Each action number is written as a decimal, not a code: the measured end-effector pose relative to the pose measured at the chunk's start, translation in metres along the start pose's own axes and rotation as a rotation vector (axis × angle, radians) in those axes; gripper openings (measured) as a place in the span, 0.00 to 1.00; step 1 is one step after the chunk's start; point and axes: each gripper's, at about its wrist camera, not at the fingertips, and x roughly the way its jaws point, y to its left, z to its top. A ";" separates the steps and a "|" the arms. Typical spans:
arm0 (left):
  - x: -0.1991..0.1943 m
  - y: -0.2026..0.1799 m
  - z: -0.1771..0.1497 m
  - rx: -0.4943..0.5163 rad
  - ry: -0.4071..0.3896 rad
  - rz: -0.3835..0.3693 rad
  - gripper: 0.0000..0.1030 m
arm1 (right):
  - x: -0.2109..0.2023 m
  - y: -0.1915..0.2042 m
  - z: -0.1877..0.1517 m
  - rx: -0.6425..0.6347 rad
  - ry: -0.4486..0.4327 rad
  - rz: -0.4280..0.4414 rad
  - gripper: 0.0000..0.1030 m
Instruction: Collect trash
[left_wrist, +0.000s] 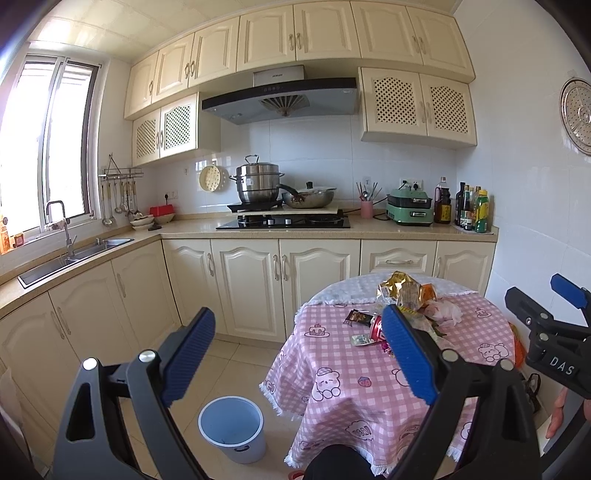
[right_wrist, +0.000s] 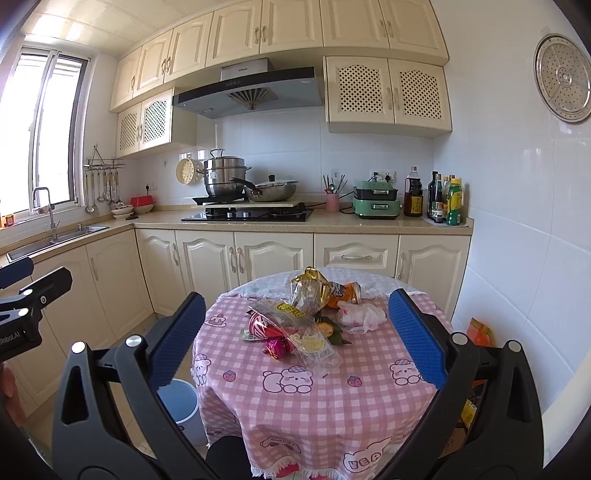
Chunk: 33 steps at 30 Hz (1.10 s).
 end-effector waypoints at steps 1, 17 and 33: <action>0.002 -0.001 -0.001 0.000 0.004 0.002 0.87 | 0.003 -0.001 -0.001 0.002 0.007 0.000 0.94; 0.106 -0.013 -0.031 -0.042 0.300 -0.134 0.87 | 0.082 -0.038 -0.047 0.079 0.188 -0.018 0.94; 0.210 -0.053 -0.068 -0.053 0.507 -0.173 0.87 | 0.199 -0.036 -0.085 -0.005 0.364 0.082 0.93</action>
